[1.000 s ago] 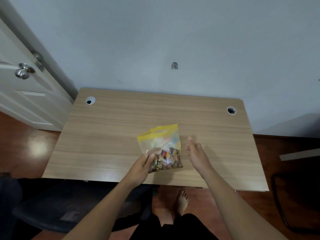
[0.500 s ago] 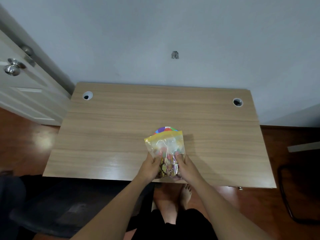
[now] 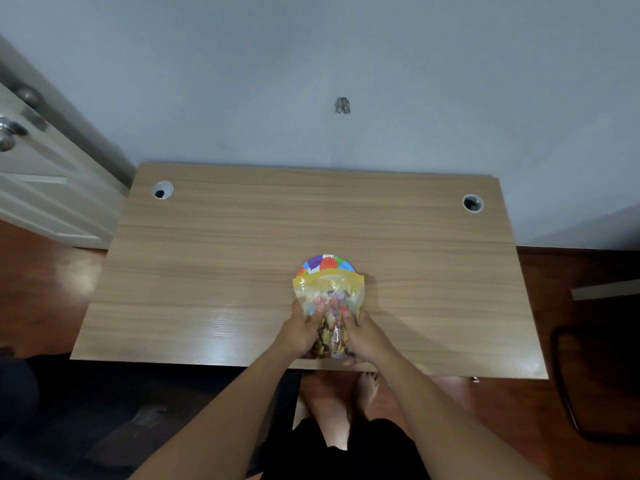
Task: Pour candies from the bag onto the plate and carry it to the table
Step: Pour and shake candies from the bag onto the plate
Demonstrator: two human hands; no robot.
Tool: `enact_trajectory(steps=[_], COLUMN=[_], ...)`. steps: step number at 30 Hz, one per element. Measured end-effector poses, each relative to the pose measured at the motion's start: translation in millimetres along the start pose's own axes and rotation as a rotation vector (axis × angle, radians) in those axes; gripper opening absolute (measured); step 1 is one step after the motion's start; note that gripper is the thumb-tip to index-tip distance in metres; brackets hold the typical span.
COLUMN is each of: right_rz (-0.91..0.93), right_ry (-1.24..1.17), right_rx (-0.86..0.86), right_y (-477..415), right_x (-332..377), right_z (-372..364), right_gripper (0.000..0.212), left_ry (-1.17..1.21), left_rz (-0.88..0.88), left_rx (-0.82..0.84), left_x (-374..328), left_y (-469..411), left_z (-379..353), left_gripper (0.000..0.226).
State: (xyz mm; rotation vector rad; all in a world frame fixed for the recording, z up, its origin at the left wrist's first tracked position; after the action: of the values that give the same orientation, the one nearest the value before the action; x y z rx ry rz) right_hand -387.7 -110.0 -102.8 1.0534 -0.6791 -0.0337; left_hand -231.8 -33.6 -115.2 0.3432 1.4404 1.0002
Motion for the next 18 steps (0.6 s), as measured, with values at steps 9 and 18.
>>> enact_trajectory(steps=[9,18], right_rz=[0.006,0.027], right_ry=[0.033,0.085], right_rx=[0.000,-0.014], right_y=[-6.1,-8.7], right_x=[2.4,6.3], right_z=[5.6,8.3], right_gripper=[0.031,0.034], left_ry=[0.046,0.046], left_rz=[0.052,0.095], left_rx=[0.010,0.049], left_x=[-5.6,-1.3], left_y=[-4.3,-13.3], left_z=[3.6,4.6], left_gripper=[0.090,0.089])
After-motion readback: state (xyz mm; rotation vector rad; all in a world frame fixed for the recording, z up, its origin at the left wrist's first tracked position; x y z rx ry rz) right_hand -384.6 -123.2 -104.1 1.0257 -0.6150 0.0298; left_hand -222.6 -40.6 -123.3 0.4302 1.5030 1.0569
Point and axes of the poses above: each hand's wrist, its own y-axis away from the middle knuckle, its own z-axis out of the back of the hand, x = y × z, the point moved 6 cm from there along -y, towards the middle knuckle, and after that the axes turned 11 degrees about y, right-handed, at the moved point
